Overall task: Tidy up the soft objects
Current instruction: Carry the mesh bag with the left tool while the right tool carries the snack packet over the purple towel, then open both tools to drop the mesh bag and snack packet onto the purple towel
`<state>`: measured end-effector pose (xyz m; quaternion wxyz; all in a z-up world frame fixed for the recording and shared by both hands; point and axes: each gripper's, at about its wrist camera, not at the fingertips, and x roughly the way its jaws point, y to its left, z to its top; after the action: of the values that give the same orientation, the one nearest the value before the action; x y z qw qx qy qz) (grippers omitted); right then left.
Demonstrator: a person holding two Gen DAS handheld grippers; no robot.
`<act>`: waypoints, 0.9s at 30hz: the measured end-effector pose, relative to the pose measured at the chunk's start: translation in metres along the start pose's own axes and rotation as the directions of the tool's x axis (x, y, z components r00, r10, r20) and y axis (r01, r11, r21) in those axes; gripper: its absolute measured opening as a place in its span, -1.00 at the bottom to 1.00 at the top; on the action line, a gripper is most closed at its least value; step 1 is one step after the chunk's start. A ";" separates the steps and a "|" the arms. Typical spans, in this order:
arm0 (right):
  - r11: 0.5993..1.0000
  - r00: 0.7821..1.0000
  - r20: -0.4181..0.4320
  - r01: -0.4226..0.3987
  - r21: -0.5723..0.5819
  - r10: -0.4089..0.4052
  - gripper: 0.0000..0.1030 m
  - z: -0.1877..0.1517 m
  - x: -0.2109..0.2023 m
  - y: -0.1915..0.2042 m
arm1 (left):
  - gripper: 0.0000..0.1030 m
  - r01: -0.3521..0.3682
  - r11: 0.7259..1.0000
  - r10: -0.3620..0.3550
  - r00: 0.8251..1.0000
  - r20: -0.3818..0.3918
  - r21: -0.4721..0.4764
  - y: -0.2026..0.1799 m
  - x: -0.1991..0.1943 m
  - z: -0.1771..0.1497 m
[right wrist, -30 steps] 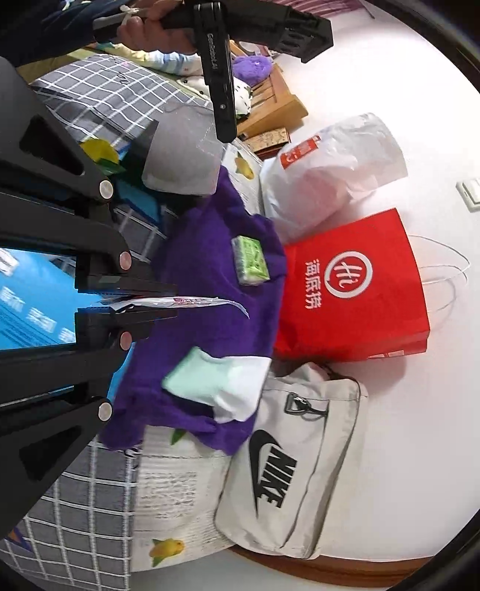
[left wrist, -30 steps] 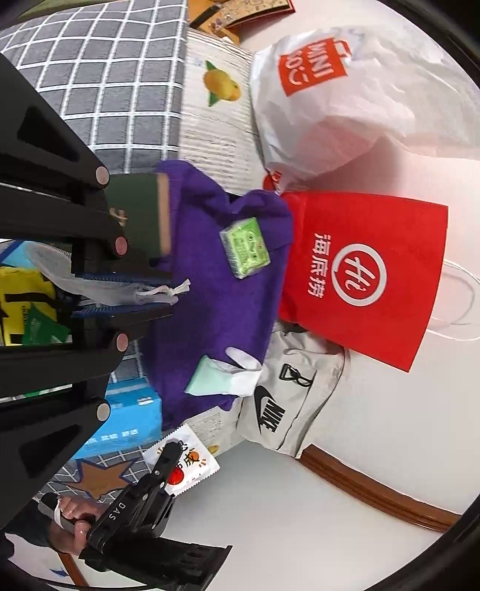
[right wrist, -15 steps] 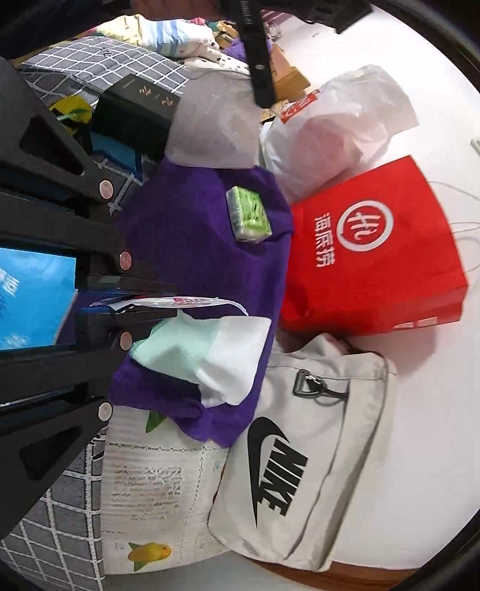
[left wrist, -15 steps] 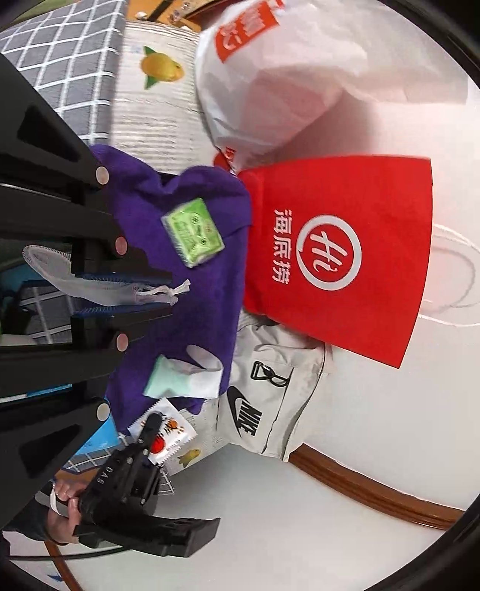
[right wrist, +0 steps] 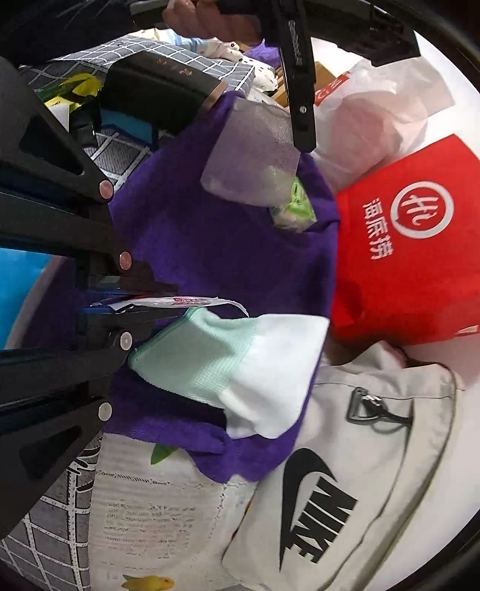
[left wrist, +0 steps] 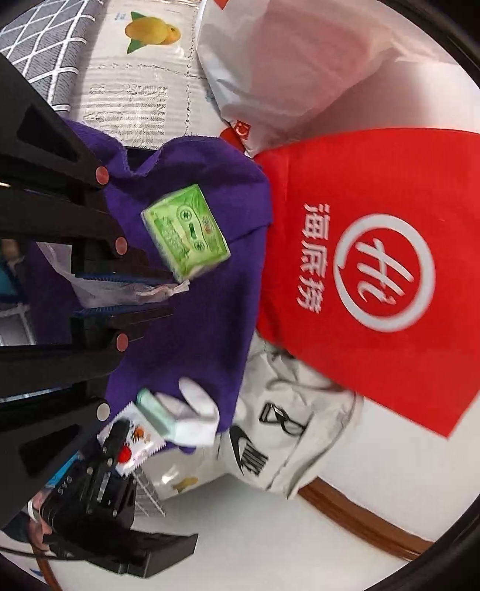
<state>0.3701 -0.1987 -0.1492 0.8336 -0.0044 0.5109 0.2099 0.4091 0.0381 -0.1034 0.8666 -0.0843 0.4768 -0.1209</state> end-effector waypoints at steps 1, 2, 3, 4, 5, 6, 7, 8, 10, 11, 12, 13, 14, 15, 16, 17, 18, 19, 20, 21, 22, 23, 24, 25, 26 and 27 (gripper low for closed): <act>1.000 1.000 -0.009 0.010 -0.002 -0.010 -0.91 0.000 0.002 -0.001 | -0.79 0.000 1.000 0.000 1.000 0.000 -0.004 0.003 0.003 -0.001; 1.000 1.000 -0.010 0.023 -0.004 -0.023 -0.91 0.000 0.003 -0.001 | -0.79 -0.002 1.000 0.002 1.000 -0.013 -0.011 0.006 0.008 -0.001; 0.999 0.999 -0.009 0.034 -0.004 -0.034 -0.91 0.000 0.004 -0.001 | -0.79 -0.008 1.000 0.007 1.000 -0.030 -0.014 0.008 0.012 -0.001; 0.999 0.999 -0.009 0.037 -0.003 -0.037 -0.91 0.000 0.005 -0.002 | -0.79 -0.012 1.000 0.011 0.999 -0.033 -0.007 0.009 0.015 -0.001; 0.999 0.999 -0.013 0.039 -0.001 -0.039 -0.91 0.000 0.006 -0.002 | -0.79 -0.014 1.000 0.013 0.999 -0.035 -0.004 0.011 0.017 -0.001; 0.999 0.999 -0.020 0.045 0.000 -0.045 -0.90 0.000 0.008 -0.003 | -0.79 -0.018 1.000 0.018 0.999 -0.050 -0.010 0.014 0.021 -0.002; 0.999 0.998 -0.028 0.052 -0.003 -0.052 -0.89 -0.001 0.009 -0.003 | -0.79 -0.023 1.000 0.022 0.998 -0.061 -0.016 0.017 0.023 -0.002; 0.999 0.998 -0.034 0.051 -0.007 -0.051 -0.89 -0.002 0.010 -0.003 | -0.79 -0.030 0.999 0.028 0.997 -0.071 -0.023 0.021 0.026 -0.002; 0.998 0.997 -0.041 0.061 -0.006 -0.061 -0.89 -0.002 0.013 -0.003 | -0.79 -0.036 0.999 0.033 0.996 -0.087 -0.035 0.026 0.030 -0.003; 0.998 0.997 -0.043 0.068 -0.004 -0.068 -0.89 -0.002 0.013 -0.004 | -0.79 -0.033 0.999 0.029 0.995 -0.092 -0.036 0.027 0.031 -0.003; 0.997 0.996 -0.046 0.073 -0.004 -0.073 -0.89 -0.001 0.014 -0.005 | -0.74 -0.032 0.999 0.028 0.995 -0.091 -0.040 0.029 0.032 -0.003; 0.997 0.995 -0.050 0.082 -0.005 -0.082 -0.82 -0.001 0.014 -0.006 | -0.69 -0.041 0.998 0.037 0.995 -0.092 -0.043 0.031 0.033 -0.004; 0.995 0.994 -0.051 0.095 -0.006 -0.095 -0.70 -0.001 0.014 -0.006 | -0.57 -0.059 0.997 0.054 0.994 -0.100 -0.043 0.032 0.035 -0.004; 0.995 0.993 -0.052 0.103 -0.006 -0.104 -0.64 -0.001 0.015 -0.007 | -0.48 -0.077 0.996 0.072 0.991 -0.111 -0.041 0.033 0.037 -0.004; 0.994 0.993 -0.052 0.107 -0.005 -0.108 -0.50 -0.001 0.015 -0.007 | -0.42 -0.098 0.994 0.093 0.988 -0.124 -0.042 0.035 0.038 -0.005; 0.994 0.993 -0.051 0.108 -0.004 -0.108 -0.36 -0.001 0.014 -0.007 | -0.33 -0.125 0.991 0.118 0.984 -0.136 -0.042 0.035 0.040 -0.005; 0.994 0.993 -0.047 0.112 -0.007 -0.112 -0.28 0.000 0.013 -0.007 | -0.27 -0.159 0.987 0.152 0.978 -0.145 -0.035 0.035 0.040 -0.004; 0.991 0.991 -0.038 0.130 -0.016 -0.130 -0.12 0.001 0.011 -0.005 | -0.23 -0.171 0.985 0.165 0.976 -0.145 -0.027 0.034 0.039 -0.005; 0.990 0.989 -0.043 0.137 -0.028 -0.138 -0.02 0.002 0.010 -0.004 | -0.11 -0.174 0.984 0.169 0.975 -0.144 -0.024 0.032 0.038 -0.005; 0.985 0.985 -0.027 0.170 -0.039 -0.171 0.13 0.003 0.007 -0.002 | -0.04 -0.173 0.985 0.169 0.976 -0.140 -0.021 0.031 0.036 -0.005; 0.981 0.982 -0.017 0.189 -0.043 -0.190 0.20 0.003 0.004 -0.001 | -0.03 -0.172 0.985 0.168 0.977 -0.133 -0.019 0.029 0.033 -0.004; 0.978 0.979 -0.005 0.204 -0.043 -0.204 0.22 0.003 0.000 -0.001 | -0.01 -0.170 0.985 0.167 0.978 -0.125 -0.019 0.028 0.030 -0.004; 0.978 0.979 -0.002 0.205 -0.040 -0.205 0.23 0.005 -0.002 -0.001 | 0.01 -0.165 0.986 0.162 0.980 -0.116 -0.019 0.026 0.027 -0.004; 0.978 0.979 0.000 0.205 -0.033 -0.205 0.24 0.005 -0.006 -0.002 | 0.01 -0.161 0.987 0.158 0.981 -0.110 -0.021 0.023 0.023 -0.003; 0.977 0.978 0.004 0.210 -0.026 -0.210 0.27 0.006 -0.009 -0.003 | 0.03 -0.160 0.987 0.157 0.982 -0.104 -0.023 0.021 0.019 -0.002; 0.976 0.976 0.009 0.217 -0.020 -0.217 0.29 0.007 -0.011 -0.003 | 0.05 -0.158 0.987 0.155 0.984 -0.090 -0.025 0.019 0.012 -0.002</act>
<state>0.3724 -0.2041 -0.1371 0.8532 -0.0680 0.5024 0.1228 0.4163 0.0532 -0.1192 0.8502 -0.0548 0.5214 -0.0484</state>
